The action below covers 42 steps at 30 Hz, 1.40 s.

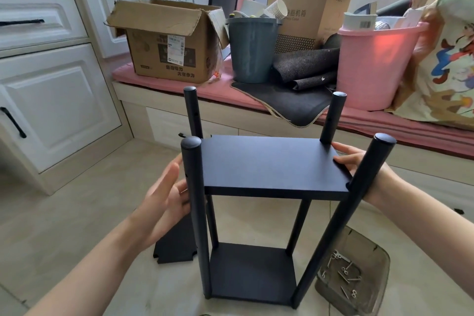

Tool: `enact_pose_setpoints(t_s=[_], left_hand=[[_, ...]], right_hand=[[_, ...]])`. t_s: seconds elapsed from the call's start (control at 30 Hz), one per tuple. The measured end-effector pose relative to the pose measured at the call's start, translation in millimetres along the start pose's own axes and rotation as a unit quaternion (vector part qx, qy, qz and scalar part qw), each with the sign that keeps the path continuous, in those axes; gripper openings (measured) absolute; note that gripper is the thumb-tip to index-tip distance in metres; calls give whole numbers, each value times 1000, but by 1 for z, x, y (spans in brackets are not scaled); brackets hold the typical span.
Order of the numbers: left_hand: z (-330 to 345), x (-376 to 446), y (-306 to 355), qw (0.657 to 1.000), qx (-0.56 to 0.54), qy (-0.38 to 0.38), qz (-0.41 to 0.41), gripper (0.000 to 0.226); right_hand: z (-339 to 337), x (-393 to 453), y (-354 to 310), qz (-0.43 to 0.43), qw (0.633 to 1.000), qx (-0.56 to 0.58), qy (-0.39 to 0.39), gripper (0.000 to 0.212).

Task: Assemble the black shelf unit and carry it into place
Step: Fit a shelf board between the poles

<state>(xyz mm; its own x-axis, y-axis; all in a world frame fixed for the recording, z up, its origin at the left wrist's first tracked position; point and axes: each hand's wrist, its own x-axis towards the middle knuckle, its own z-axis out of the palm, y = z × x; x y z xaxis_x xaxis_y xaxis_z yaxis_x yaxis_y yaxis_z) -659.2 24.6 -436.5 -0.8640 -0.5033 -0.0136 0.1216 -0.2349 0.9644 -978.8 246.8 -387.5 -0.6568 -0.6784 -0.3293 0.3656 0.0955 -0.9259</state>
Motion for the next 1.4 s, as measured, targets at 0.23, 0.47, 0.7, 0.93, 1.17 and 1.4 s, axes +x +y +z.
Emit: enact_pose_setpoints(t_s=[0.23,0.47,0.7,0.93,1.17,1.4], left_hand=[[-5,-8,10,981,185,10,51,73],[-2,-12,22,967,244,6,73,64],[0,-14,23,963,257,28,79,50],[-2,-13,21,973,224,20,51,62],[-7,-15,8,977,205,30,40,60],[-10,-11,-13,981,180,54,43,58]], right_hand=[[-6,6,4,-4,1000,8,-26,34],[-10,10,0,-5,999,-16,-41,35],[-12,8,-4,-1,997,-11,-82,38],[-14,8,0,-8,996,-19,-83,37],[-13,7,11,-16,997,-13,-70,39],[-14,10,33,-37,998,-38,-25,50]])
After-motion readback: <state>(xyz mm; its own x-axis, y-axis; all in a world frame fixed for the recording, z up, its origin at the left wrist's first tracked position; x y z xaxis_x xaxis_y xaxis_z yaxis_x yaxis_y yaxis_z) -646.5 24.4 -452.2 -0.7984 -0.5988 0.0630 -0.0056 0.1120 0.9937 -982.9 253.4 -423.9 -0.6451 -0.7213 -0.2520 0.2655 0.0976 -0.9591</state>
